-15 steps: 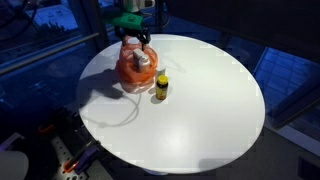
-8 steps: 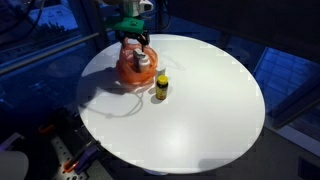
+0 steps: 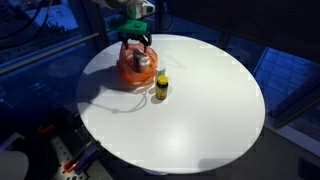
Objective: Remove the round cornered square bottle from the plastic bag and place it on the table
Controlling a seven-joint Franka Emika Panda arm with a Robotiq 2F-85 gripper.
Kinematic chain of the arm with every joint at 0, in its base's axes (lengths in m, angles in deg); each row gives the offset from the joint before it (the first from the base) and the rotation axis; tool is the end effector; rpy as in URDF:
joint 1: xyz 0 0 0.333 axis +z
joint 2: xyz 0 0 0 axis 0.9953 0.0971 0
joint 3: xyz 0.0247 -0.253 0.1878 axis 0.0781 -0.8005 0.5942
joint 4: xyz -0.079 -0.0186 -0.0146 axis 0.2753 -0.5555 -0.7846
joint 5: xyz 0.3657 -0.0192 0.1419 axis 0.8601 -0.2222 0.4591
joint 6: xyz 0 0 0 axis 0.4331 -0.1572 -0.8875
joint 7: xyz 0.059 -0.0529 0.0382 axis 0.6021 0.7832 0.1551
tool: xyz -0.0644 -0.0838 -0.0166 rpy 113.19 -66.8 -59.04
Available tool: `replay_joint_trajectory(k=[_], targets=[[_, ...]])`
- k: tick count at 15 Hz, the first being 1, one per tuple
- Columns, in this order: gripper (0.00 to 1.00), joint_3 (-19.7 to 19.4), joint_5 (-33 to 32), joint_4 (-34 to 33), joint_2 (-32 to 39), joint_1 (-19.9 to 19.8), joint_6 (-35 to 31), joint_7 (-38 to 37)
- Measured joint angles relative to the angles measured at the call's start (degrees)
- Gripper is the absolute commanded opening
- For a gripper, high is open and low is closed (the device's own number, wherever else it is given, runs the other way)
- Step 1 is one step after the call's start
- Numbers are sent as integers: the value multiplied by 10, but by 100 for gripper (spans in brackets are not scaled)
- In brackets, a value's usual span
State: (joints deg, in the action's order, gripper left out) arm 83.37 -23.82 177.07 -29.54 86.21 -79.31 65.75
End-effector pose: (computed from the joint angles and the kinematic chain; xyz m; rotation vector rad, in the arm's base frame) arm 0.5916 0.0803 0.2334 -2.9870 -0.7803 -0.0826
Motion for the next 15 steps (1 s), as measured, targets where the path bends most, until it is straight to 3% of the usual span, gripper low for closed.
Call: replay_joint_trajectory(k=[6, 8, 9, 11, 13, 15], targets=[[100, 2, 0, -14, 18, -1, 0, 6], [83, 3, -1, -16, 22, -1, 0, 6], [66, 3, -1, -17, 24, -1, 0, 7], [49, 3, -2, -19, 27, -1, 0, 7], [42, 3, -2, -22, 28, -1, 0, 7], [26, 3, -3, -23, 28, -1, 0, 7]])
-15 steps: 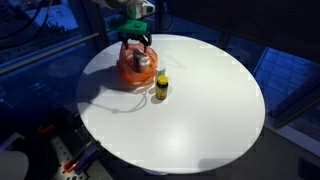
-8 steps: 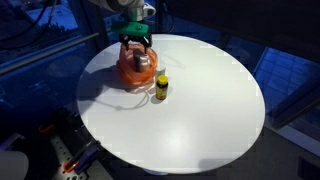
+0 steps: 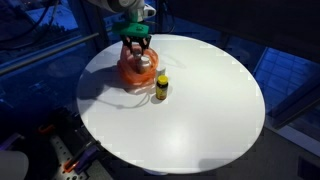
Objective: Remove the round cornered square bottle from the plastic bag and place it on the table
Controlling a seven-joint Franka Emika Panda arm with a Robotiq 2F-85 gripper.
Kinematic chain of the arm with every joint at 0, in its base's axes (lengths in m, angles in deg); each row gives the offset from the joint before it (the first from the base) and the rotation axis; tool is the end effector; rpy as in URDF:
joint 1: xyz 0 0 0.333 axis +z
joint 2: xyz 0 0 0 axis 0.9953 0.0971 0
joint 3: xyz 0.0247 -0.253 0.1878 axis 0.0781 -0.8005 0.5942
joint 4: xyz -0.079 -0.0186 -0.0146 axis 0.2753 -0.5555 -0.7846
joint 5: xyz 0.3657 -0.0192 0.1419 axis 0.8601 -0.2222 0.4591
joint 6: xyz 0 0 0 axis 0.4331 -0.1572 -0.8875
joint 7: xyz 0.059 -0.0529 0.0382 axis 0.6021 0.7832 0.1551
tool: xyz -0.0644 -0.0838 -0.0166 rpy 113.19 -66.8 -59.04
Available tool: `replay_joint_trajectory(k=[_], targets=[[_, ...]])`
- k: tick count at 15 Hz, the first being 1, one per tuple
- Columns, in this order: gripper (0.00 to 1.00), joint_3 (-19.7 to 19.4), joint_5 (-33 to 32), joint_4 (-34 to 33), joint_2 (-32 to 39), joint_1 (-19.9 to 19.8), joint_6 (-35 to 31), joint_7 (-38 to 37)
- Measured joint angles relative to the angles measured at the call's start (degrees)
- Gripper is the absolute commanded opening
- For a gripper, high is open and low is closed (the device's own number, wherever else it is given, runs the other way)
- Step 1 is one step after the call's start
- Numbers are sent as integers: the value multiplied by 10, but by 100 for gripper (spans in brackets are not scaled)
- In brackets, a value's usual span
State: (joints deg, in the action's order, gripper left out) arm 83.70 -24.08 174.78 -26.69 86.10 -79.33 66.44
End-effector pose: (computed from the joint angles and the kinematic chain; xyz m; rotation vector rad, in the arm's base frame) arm 0.6003 0.0835 0.2195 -2.9754 -0.8038 -0.0703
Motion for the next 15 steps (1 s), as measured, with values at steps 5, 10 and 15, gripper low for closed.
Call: replay_joint_trajectory(k=[5, 10, 15], targets=[[21, -2, -4, -7, 0, -2, 0, -1], [21, -4, -6, -12, 0, -5, 0, -2], [21, -4, -6, -22, -4, -5, 3, -5]])
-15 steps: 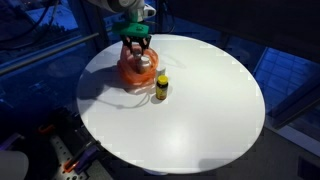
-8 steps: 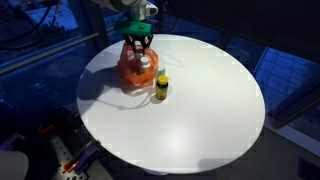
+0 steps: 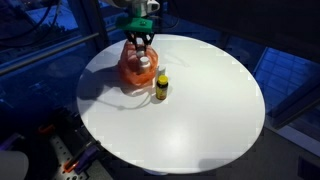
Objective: Remove the round cornered square bottle from the plastic bag and place it on the table
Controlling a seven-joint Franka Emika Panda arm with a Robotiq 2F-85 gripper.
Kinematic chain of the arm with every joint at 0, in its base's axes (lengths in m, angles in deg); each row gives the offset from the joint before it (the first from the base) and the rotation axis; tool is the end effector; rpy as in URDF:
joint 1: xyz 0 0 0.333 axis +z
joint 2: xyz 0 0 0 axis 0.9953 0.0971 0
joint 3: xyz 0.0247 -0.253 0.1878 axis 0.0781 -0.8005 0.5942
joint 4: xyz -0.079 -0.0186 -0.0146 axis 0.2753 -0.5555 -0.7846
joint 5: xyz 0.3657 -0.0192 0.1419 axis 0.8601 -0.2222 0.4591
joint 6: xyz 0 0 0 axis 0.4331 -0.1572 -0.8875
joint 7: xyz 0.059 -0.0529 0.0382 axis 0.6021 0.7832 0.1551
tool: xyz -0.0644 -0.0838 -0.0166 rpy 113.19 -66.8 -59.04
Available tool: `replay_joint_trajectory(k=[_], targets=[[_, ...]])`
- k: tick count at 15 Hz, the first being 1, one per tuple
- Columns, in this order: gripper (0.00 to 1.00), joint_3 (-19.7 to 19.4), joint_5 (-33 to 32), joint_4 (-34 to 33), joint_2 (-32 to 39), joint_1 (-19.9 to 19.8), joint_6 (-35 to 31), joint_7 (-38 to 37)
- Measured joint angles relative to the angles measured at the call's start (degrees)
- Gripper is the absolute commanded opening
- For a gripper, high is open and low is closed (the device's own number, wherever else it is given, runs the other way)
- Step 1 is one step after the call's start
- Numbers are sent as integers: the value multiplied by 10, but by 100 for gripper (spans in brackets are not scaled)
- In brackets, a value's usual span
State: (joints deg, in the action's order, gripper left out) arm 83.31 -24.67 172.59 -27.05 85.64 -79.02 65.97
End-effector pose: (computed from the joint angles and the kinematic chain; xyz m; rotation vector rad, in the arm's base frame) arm 0.6149 0.0756 0.2378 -2.9940 -0.7858 -0.1284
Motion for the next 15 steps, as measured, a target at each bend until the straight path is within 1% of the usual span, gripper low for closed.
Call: replay_joint_trajectory(k=[5, 12, 15], targets=[[21, 1, 2, -12, -21, -1, 27, -6], [21, 1, 22, -30, -75, -13, 108, -10], [21, -7, 23, -41, -93, -19, 133, -21]])
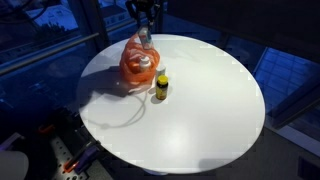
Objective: Remove the round cornered square bottle from the plastic bag and place it on the table
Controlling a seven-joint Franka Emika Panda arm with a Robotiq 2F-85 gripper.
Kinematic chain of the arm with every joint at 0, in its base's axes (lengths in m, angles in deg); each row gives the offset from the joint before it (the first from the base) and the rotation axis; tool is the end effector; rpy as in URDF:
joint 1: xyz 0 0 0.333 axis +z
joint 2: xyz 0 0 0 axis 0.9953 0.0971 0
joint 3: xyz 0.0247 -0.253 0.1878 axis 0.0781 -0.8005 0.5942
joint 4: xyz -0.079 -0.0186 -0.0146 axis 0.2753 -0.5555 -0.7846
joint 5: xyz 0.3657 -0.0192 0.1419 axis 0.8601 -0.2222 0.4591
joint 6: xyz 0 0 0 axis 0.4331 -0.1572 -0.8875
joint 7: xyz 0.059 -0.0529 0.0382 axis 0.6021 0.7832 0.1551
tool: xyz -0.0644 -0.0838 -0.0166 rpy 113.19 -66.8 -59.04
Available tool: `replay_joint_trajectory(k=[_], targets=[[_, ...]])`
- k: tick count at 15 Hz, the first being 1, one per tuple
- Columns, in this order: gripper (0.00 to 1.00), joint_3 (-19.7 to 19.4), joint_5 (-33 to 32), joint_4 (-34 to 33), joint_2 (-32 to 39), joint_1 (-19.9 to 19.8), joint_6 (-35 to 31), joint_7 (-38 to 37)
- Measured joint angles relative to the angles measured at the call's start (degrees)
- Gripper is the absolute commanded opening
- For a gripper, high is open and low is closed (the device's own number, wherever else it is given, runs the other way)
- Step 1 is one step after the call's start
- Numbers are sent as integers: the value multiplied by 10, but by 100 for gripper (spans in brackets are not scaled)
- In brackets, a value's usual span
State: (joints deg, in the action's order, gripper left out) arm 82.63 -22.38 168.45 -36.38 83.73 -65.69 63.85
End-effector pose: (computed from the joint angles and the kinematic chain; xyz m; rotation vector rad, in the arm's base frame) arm 0.6229 0.0489 0.3476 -3.0153 -0.6360 -0.1330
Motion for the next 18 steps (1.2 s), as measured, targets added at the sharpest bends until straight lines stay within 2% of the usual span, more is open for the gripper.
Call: replay_joint_trajectory(k=[18], targets=[[21, -92, 0, -30, -7, -66, 9, -57]])
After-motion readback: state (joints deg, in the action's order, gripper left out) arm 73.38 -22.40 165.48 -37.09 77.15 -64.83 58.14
